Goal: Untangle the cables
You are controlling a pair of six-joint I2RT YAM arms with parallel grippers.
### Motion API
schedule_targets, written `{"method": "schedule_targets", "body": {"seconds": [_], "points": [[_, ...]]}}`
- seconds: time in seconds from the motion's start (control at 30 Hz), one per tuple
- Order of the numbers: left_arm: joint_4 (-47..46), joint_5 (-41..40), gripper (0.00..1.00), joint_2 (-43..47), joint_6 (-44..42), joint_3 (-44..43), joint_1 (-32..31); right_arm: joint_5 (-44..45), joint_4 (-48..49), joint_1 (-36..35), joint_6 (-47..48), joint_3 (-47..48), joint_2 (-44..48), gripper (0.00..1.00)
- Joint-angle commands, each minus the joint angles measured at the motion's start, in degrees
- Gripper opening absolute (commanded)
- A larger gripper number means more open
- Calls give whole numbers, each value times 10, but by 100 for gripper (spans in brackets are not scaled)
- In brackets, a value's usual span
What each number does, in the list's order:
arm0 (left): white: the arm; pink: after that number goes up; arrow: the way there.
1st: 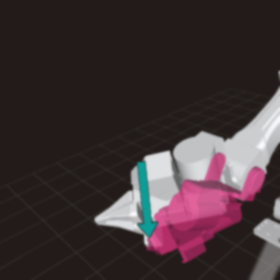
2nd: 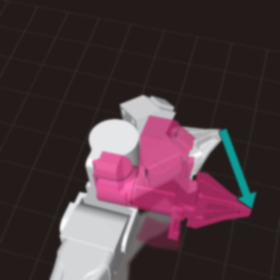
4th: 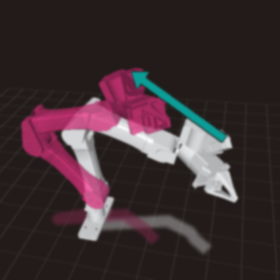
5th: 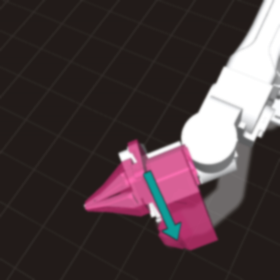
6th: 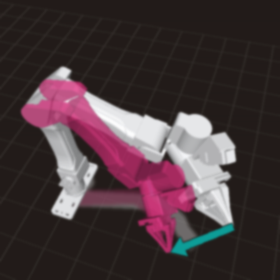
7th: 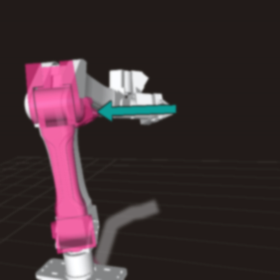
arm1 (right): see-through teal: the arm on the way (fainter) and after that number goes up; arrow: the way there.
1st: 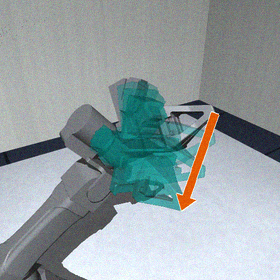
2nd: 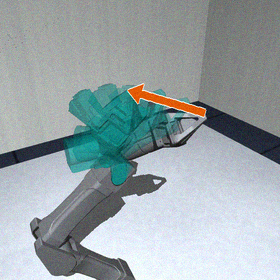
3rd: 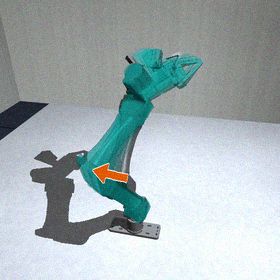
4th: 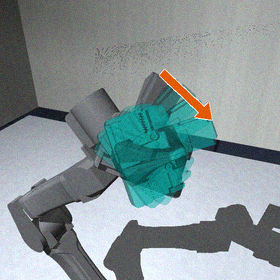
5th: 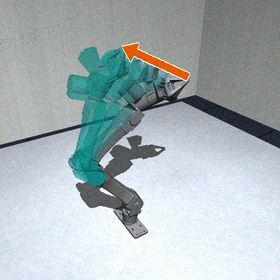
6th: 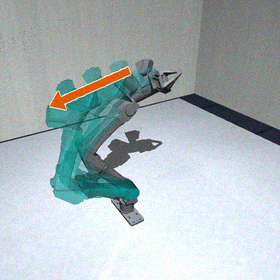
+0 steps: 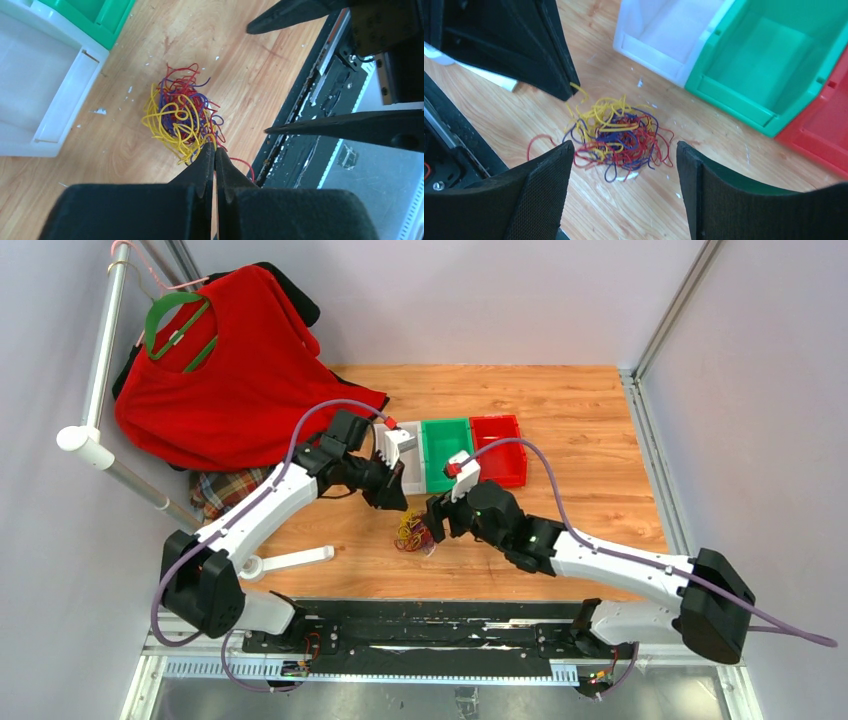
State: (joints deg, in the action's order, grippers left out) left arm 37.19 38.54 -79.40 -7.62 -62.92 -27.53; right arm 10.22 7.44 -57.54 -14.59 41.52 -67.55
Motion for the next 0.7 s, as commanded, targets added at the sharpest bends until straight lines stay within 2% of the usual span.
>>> {"method": "schedule_targets", "body": {"seconds": [0.0, 0.37, 0.67], "points": [[29, 0, 1, 28, 46, -15, -4, 15, 78, -17, -16, 32, -29, 74], [64, 44, 1, 45, 74, -50, -4, 13, 101, -30, -18, 66, -84, 73], [90, 93, 1, 64, 80, -83, -4, 40, 161, -29, -31, 28, -78, 70]]}}
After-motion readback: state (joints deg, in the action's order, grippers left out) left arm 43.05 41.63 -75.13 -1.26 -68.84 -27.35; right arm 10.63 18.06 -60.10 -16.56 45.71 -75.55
